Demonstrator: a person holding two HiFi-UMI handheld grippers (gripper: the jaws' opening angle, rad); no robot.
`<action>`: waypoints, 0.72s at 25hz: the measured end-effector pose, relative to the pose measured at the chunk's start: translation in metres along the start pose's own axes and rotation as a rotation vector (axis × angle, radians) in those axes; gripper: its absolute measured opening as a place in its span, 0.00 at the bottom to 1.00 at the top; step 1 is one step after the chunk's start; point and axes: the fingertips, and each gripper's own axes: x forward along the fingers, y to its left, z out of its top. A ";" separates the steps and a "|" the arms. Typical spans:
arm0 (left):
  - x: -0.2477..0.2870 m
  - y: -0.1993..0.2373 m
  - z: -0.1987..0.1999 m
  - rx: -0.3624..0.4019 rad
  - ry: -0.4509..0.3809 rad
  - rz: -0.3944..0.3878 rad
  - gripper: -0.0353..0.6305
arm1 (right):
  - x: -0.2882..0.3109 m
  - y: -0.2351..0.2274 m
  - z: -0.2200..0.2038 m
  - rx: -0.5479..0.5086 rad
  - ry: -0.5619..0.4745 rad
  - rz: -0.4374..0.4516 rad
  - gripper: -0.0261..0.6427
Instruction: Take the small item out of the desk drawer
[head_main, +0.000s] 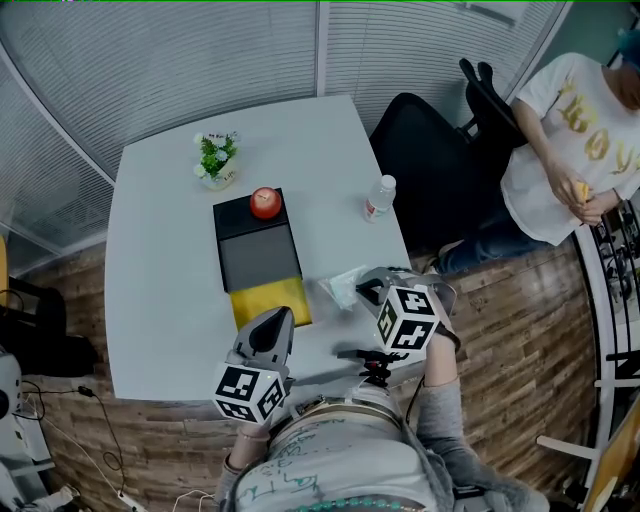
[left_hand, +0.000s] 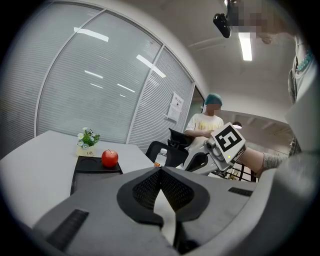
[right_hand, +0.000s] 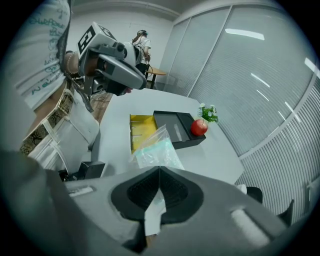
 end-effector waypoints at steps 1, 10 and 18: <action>0.001 0.000 0.000 0.000 0.001 0.001 0.05 | 0.001 0.000 -0.001 0.000 0.000 0.002 0.04; 0.008 -0.001 -0.002 -0.002 0.007 0.012 0.05 | 0.011 0.000 -0.013 0.007 0.002 0.030 0.04; 0.007 0.004 -0.002 0.002 0.004 0.030 0.05 | 0.038 0.013 -0.020 0.008 -0.002 0.099 0.04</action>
